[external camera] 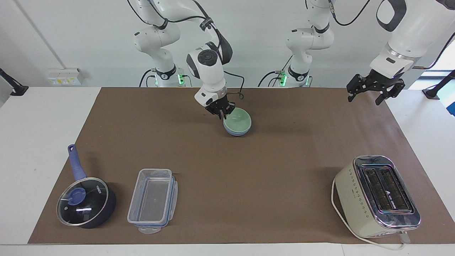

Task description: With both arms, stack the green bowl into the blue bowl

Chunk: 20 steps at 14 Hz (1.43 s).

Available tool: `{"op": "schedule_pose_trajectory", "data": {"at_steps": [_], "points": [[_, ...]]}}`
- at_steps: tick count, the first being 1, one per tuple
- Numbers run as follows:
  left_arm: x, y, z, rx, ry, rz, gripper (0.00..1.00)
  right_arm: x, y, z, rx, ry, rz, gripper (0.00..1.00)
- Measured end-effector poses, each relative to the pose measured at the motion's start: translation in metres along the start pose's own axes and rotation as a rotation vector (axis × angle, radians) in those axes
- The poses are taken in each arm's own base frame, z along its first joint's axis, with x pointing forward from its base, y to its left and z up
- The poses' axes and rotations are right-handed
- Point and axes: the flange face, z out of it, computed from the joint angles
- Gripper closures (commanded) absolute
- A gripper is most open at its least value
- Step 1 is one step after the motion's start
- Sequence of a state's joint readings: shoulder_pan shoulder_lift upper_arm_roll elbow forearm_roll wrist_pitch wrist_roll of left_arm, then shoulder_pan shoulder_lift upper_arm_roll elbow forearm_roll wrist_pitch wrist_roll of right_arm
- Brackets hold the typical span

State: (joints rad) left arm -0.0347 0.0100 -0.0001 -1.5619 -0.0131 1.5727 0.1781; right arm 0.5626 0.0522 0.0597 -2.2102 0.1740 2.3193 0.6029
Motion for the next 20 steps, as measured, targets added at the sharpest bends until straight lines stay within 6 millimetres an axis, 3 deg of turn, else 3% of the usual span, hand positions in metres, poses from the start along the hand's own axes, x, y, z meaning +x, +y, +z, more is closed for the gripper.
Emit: {"op": "schedule_pose_trajectory", "data": {"at_steps": [3,6,14,20], "points": [[0.000,0.000,0.000,0.000,0.000,0.000,0.00,0.009,-0.002,-0.016,0.024,0.030,0.007,0.00],[0.000,0.000,0.000,0.000,0.000,0.000,0.00,0.038,0.012,-0.051,0.042,0.098,0.037,0.00],[0.000,0.000,0.000,0.000,0.000,0.000,0.00,0.105,0.084,-0.141,-0.019,0.181,0.052,0.00],[0.000,0.000,0.000,0.000,0.000,-0.001,0.00,0.124,0.145,-0.213,-0.046,0.173,0.037,0.00]]}}
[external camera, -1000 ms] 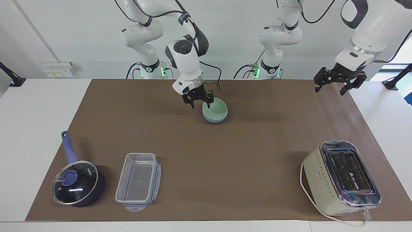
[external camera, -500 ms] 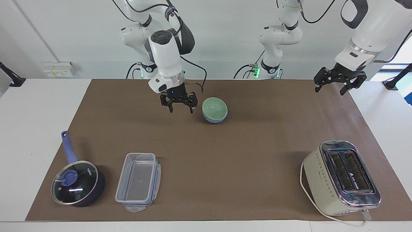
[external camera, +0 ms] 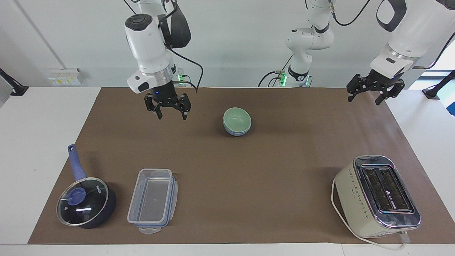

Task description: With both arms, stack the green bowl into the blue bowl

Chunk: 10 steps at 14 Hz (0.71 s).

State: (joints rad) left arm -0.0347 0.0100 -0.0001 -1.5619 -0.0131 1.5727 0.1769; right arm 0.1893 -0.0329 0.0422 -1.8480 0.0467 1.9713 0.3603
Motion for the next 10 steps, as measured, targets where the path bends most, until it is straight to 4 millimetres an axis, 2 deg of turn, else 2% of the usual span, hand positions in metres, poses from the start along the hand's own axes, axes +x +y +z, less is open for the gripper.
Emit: {"op": "schedule_pose_trajectory", "data": {"at_steps": [3,7,10], "points": [[0.000,0.000,0.000,0.000,0.000,0.000,0.00,0.008,0.019,-0.026,-0.004,0.005,0.030,0.00],[0.000,0.000,0.000,0.000,0.000,0.000,0.00,0.009,0.043,-0.057,-0.011,0.010,0.066,0.00],[0.000,0.000,0.000,0.000,0.000,0.000,0.00,0.009,0.070,-0.092,-0.026,-0.015,0.042,0.00]]}}
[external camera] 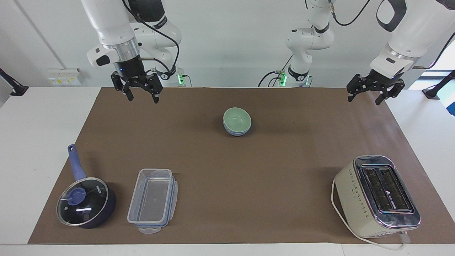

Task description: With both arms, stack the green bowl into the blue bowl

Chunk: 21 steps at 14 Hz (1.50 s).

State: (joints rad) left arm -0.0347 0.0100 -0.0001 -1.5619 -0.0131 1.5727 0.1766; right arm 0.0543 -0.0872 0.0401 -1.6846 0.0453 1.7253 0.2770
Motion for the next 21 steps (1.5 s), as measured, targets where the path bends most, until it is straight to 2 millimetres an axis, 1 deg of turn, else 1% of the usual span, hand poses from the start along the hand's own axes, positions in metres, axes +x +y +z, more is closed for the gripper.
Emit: {"op": "schedule_pose_trajectory", "data": {"at_steps": [2,4,5,8,12,14,17,21], "points": [[0.000,0.000,0.000,0.000,0.000,0.000,0.00,0.001,0.022,-0.021,-0.010,-0.019,0.000,0.00],[0.000,0.000,0.000,0.000,0.000,0.000,0.00,0.002,0.040,-0.030,-0.016,-0.030,0.021,0.00],[0.000,0.000,0.000,0.000,0.000,0.000,0.00,0.002,0.045,-0.030,-0.018,-0.032,0.030,0.00],[0.000,0.000,0.000,0.000,0.000,0.000,0.00,0.003,0.051,-0.025,-0.021,-0.043,0.041,0.00],[0.000,0.001,0.000,0.000,0.000,0.001,0.00,0.006,0.074,-0.025,-0.026,-0.049,0.084,0.00],[0.000,0.001,0.000,0.000,0.000,0.001,0.00,0.007,0.079,-0.025,-0.027,-0.050,0.094,0.00],[0.000,0.001,0.000,0.000,0.000,0.001,0.00,0.007,0.078,-0.024,-0.027,-0.052,0.092,0.00],[0.000,0.001,0.000,0.000,0.000,0.001,0.00,0.007,0.079,-0.023,-0.031,-0.053,0.034,0.00]]}}
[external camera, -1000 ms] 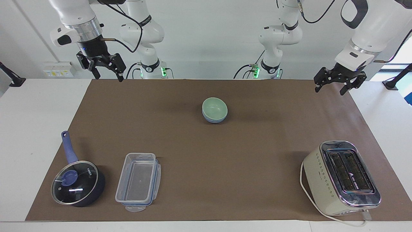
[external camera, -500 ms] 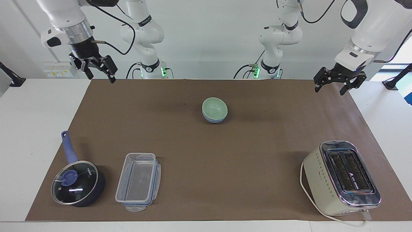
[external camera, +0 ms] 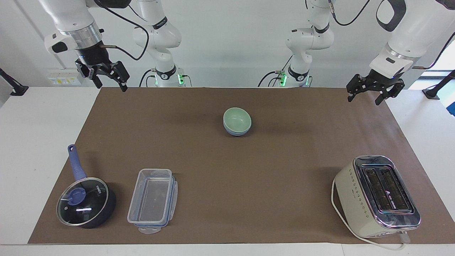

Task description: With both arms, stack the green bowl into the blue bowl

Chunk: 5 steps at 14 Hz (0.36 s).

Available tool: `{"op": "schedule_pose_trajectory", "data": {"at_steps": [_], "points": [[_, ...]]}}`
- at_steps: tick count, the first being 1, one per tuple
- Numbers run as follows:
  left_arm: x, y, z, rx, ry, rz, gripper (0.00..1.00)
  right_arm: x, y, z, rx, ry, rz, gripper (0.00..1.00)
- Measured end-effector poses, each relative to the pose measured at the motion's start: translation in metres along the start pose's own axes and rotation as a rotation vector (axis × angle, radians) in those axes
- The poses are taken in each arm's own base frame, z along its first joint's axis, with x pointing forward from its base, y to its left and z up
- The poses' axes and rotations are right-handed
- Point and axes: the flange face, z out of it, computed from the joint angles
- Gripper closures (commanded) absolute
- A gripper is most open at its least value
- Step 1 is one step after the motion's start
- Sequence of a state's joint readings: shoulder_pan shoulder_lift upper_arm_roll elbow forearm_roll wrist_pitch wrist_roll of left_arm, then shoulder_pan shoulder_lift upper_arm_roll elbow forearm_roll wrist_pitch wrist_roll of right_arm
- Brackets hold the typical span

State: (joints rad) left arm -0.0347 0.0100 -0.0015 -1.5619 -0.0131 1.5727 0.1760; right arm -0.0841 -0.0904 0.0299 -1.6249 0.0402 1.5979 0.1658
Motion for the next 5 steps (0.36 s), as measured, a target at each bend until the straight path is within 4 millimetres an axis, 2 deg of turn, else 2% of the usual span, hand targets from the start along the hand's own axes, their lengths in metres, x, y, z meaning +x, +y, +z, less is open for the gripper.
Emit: {"op": "schedule_pose_trajectory", "data": {"at_steps": [5], "points": [[0.0000,0.0000,0.0000,0.000,0.000,0.000,0.00,-0.0003,-0.0013,0.0006,-0.005,-0.001,-0.008,0.00]]}}
